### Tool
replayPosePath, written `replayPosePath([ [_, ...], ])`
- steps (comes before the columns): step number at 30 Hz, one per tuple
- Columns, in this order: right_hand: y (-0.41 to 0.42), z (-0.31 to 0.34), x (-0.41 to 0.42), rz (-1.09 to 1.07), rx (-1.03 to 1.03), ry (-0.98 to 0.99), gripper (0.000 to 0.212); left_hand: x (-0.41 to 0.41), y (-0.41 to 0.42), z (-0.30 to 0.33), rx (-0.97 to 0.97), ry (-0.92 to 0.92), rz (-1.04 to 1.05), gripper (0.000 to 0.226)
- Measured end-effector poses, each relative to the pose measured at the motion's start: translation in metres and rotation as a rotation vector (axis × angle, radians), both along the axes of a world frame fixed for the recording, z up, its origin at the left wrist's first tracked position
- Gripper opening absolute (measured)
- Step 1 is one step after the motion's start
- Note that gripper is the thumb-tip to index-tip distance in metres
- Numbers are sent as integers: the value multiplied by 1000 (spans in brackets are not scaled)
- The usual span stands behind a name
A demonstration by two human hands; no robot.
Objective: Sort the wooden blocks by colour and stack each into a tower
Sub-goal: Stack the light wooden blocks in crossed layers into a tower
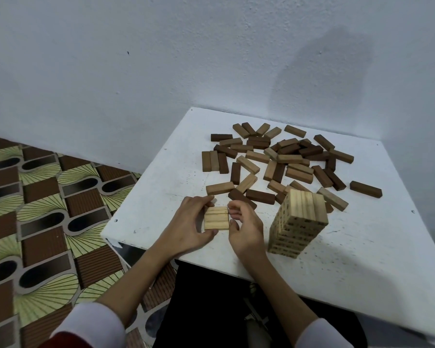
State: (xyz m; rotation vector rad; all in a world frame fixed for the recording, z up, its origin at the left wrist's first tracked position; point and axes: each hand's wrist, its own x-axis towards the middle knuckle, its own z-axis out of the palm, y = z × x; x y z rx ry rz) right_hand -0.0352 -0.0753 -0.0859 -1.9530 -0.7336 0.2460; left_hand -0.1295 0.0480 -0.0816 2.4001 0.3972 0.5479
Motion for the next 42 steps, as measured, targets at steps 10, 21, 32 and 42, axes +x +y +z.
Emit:
replayPosePath([
  [10,0,1,0,7,-10,5,45,-1,-1,1,-16,18,0,66],
  [21,0,12,-4,0,-53,31,34,-3,-2,8,-209,3,86,68],
  [32,15,103,-29,276,6,-146,42,-5,9,78,-488,-260,133,77],
  [42,-57,198,20,373,-42,-331,54,17,-31,157,-377,-357,-119,78],
])
